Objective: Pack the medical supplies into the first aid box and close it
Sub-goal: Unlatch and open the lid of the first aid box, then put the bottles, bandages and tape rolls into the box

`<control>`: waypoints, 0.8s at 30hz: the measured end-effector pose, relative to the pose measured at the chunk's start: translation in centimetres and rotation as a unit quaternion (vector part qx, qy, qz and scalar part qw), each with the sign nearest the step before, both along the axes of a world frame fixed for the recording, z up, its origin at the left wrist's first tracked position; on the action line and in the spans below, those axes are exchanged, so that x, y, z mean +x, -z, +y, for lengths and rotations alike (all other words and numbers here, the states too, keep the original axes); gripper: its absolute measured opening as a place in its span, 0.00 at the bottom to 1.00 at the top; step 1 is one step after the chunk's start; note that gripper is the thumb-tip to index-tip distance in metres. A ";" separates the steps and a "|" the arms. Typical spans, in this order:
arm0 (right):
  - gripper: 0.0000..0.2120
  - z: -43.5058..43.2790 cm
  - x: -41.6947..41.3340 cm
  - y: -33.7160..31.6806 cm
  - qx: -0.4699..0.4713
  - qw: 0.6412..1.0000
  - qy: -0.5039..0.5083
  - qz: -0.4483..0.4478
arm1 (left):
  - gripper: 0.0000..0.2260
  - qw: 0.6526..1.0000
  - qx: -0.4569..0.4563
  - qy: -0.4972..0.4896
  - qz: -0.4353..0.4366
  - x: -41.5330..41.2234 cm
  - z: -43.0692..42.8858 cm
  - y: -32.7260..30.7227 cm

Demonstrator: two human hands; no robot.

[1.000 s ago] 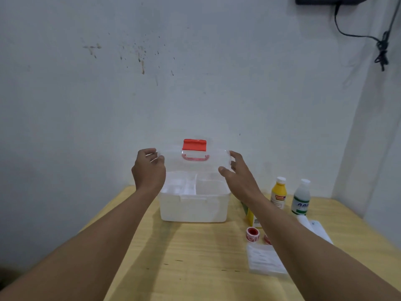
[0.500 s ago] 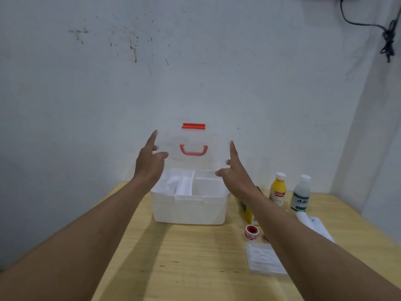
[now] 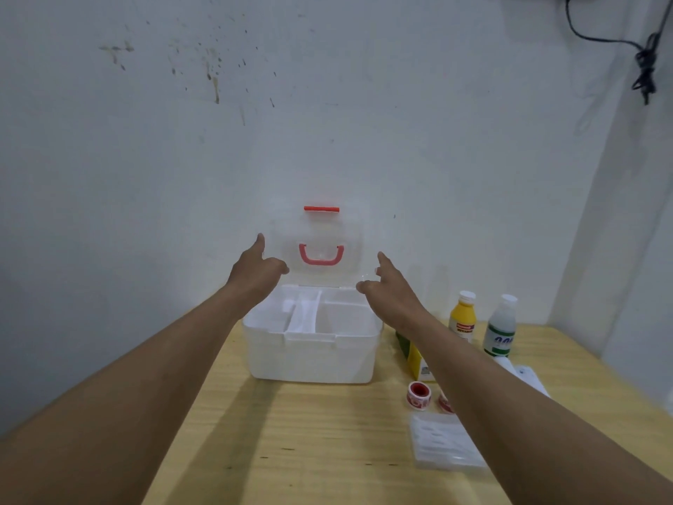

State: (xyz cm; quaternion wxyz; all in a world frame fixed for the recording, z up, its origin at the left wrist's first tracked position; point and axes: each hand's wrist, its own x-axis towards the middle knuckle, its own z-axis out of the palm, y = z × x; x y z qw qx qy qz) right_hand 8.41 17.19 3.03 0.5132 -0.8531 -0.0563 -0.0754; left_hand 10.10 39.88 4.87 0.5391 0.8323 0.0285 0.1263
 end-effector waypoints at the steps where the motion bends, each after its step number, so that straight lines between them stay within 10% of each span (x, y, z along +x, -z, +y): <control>1: 0.36 0.0 0.1 -0.1 -0.005 1.000 0.000 0.002 | 0.38 1.000 0.010 0.000 0.006 0.1 0.0 -0.1; 13: 0.18 -3.4 -2.8 -1.7 -0.187 0.981 0.044 0.013 | 0.28 0.930 0.361 -0.018 -0.073 -6.2 -4.3 2.5; 24: 0.13 -6.1 -6.1 0.8 -0.505 0.858 0.071 0.066 | 0.31 0.849 0.520 -0.037 -0.081 -8.1 -4.5 6.5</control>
